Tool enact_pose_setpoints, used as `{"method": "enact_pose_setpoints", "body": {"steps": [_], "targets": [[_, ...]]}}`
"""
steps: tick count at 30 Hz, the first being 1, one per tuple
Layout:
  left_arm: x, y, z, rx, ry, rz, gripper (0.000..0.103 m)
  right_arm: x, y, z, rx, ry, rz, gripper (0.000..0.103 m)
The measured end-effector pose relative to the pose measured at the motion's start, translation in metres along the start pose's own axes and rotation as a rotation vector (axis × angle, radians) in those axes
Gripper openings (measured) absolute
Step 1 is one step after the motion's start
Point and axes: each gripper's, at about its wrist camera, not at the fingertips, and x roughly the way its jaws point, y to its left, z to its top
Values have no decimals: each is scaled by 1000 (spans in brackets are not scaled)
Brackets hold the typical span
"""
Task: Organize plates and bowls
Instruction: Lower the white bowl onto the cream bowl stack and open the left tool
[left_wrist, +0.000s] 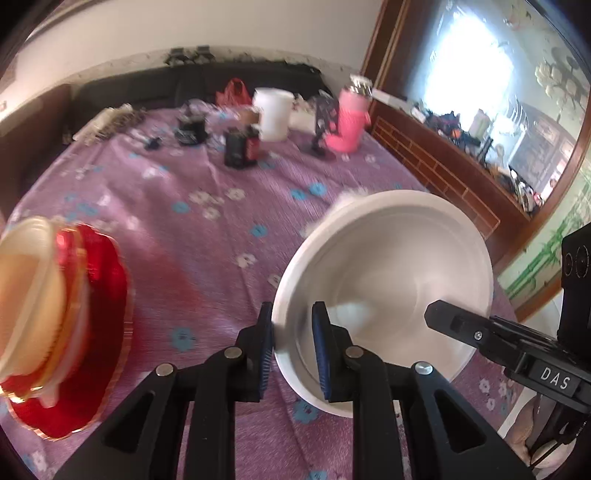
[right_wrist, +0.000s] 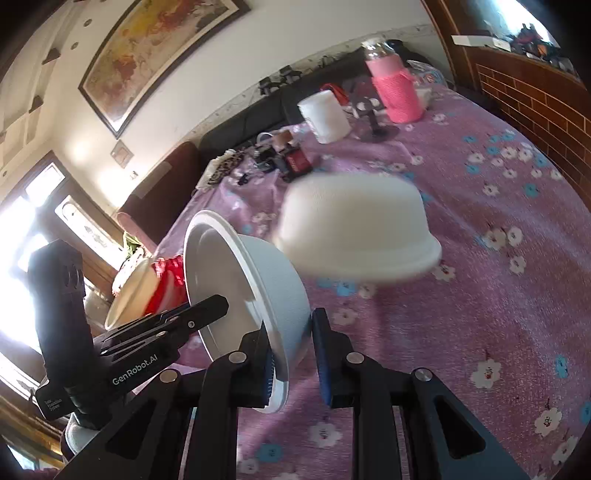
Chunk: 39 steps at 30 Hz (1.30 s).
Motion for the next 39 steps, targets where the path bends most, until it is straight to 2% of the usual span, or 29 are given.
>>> {"method": "enact_pose_setpoints", "body": {"steps": [8,13,18,21,28,32,39], "targets": [[-67,42,6,-117,-122,40,20,-3,71,15,-112,-17,87,21],[-102,79,8,-185,-188,104,20,11,119,25,-184,-3,136,21],[-127,125,5,-275,-231,158,20,40,170,33,-230,46,187,21],[-139,156,-1,-344,-245,176,20,67,194,37,-227,106,222,21],[-142,208,-12,-448,-238,206,20,121,225,38,-204,225,248,22],[-134,227,-18,-494,-214,195,20,146,227,37,-183,273,237,22],[-120,236,-19,-504,-195,189,20,162,228,37,-180,293,204,23]]}}
